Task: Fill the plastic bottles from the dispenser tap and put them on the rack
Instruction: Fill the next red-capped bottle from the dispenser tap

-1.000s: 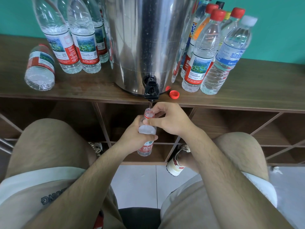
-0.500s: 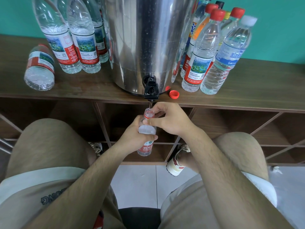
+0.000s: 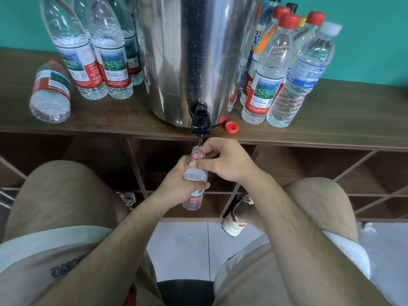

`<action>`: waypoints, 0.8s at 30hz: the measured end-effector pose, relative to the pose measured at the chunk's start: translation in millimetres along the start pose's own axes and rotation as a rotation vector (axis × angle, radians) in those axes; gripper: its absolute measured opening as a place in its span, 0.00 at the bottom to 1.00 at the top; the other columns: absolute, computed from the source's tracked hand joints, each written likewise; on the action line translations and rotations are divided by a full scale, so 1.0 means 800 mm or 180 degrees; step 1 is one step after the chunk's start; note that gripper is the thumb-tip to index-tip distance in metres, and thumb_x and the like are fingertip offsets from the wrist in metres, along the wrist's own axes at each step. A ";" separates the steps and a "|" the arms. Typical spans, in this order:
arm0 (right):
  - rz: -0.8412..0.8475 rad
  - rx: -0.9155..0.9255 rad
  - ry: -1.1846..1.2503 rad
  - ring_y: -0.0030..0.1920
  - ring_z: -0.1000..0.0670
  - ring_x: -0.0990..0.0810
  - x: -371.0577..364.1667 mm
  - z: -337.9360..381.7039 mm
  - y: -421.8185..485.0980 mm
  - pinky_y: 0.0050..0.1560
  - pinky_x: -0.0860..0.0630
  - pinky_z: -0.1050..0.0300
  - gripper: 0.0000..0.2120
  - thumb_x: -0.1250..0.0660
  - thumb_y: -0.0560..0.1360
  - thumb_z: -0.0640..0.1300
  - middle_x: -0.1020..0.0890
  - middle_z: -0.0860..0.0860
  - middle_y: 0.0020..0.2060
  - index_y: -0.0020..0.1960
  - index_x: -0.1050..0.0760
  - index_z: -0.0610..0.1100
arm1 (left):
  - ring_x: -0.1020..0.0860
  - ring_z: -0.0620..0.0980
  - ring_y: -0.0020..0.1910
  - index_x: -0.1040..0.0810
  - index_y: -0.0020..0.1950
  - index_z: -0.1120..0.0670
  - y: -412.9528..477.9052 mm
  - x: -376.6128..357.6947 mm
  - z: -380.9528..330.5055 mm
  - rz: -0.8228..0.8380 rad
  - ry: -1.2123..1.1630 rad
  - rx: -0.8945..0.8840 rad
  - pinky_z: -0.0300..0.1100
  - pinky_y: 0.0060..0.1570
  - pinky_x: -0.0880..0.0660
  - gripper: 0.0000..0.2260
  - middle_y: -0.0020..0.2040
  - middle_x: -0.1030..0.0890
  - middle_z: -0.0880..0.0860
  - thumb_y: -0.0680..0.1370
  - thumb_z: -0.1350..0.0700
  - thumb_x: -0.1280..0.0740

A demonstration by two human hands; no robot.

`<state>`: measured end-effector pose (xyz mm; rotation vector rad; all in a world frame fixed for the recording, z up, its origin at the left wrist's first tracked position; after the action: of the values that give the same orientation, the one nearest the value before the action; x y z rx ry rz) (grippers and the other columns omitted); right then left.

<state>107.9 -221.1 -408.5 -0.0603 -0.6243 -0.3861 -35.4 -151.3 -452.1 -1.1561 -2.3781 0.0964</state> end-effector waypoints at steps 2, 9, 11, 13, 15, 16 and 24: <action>-0.0004 -0.0003 -0.0010 0.45 0.55 0.15 0.000 0.001 0.000 0.52 0.17 0.43 0.11 0.18 0.69 0.54 0.13 0.56 0.43 0.46 0.16 0.51 | 0.23 0.53 0.64 0.37 0.77 0.48 -0.001 0.000 -0.002 -0.0004 0.0012 -0.0001 0.53 0.67 0.23 0.36 0.66 0.24 0.51 0.75 0.55 0.21; 0.0005 -0.0012 0.0000 0.45 0.55 0.15 0.000 0.002 -0.001 0.53 0.17 0.43 0.11 0.18 0.69 0.53 0.13 0.56 0.43 0.46 0.16 0.50 | 0.23 0.54 0.66 0.37 0.77 0.49 -0.004 0.001 -0.005 0.0028 -0.0006 0.0035 0.56 0.68 0.23 0.36 0.66 0.24 0.53 0.75 0.56 0.22; 0.0004 -0.0018 0.0010 0.46 0.54 0.15 0.000 0.003 -0.001 0.53 0.17 0.43 0.11 0.18 0.69 0.53 0.13 0.55 0.43 0.46 0.16 0.50 | 0.23 0.55 0.66 0.37 0.77 0.49 -0.004 0.001 -0.006 0.0028 -0.0014 0.0041 0.56 0.68 0.24 0.36 0.67 0.24 0.53 0.75 0.56 0.22; -0.0003 -0.0023 0.0021 0.46 0.54 0.15 0.000 0.003 -0.002 0.53 0.17 0.43 0.11 0.18 0.69 0.52 0.13 0.55 0.43 0.46 0.16 0.49 | 0.23 0.55 0.66 0.37 0.77 0.49 -0.004 0.001 -0.006 0.0028 -0.0020 0.0044 0.56 0.68 0.24 0.36 0.67 0.24 0.53 0.75 0.56 0.22; -0.0002 -0.0022 0.0025 0.45 0.54 0.15 0.001 0.004 -0.002 0.53 0.17 0.44 0.11 0.18 0.69 0.52 0.13 0.55 0.43 0.46 0.16 0.49 | 0.23 0.55 0.66 0.37 0.77 0.49 -0.005 0.001 -0.006 0.0027 -0.0015 0.0044 0.56 0.68 0.24 0.36 0.67 0.24 0.53 0.75 0.56 0.22; -0.0003 -0.0021 0.0038 0.45 0.54 0.15 0.001 0.004 -0.002 0.53 0.17 0.44 0.11 0.18 0.69 0.52 0.13 0.55 0.43 0.46 0.16 0.49 | 0.23 0.55 0.66 0.37 0.77 0.49 -0.005 0.001 -0.006 0.0028 -0.0024 0.0046 0.56 0.68 0.24 0.36 0.67 0.24 0.53 0.75 0.56 0.22; 0.0008 -0.0038 0.0053 0.45 0.55 0.15 -0.001 0.000 0.000 0.52 0.17 0.45 0.11 0.17 0.69 0.52 0.13 0.55 0.43 0.45 0.16 0.51 | 0.23 0.54 0.66 0.37 0.77 0.48 -0.005 0.001 -0.005 0.0012 -0.0036 0.0059 0.54 0.68 0.24 0.36 0.67 0.24 0.52 0.75 0.56 0.22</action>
<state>107.2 -221.1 -408.6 -0.0692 -0.6054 -0.3877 -36.5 -153.9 -447.0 -1.1542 -2.3801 0.1264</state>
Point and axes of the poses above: each hand's wrist, its own y-axis towards the middle knuckle, its own x-axis out of the back of the hand, z = x × y, the point moved 2 cm from there along y, towards the middle knuckle
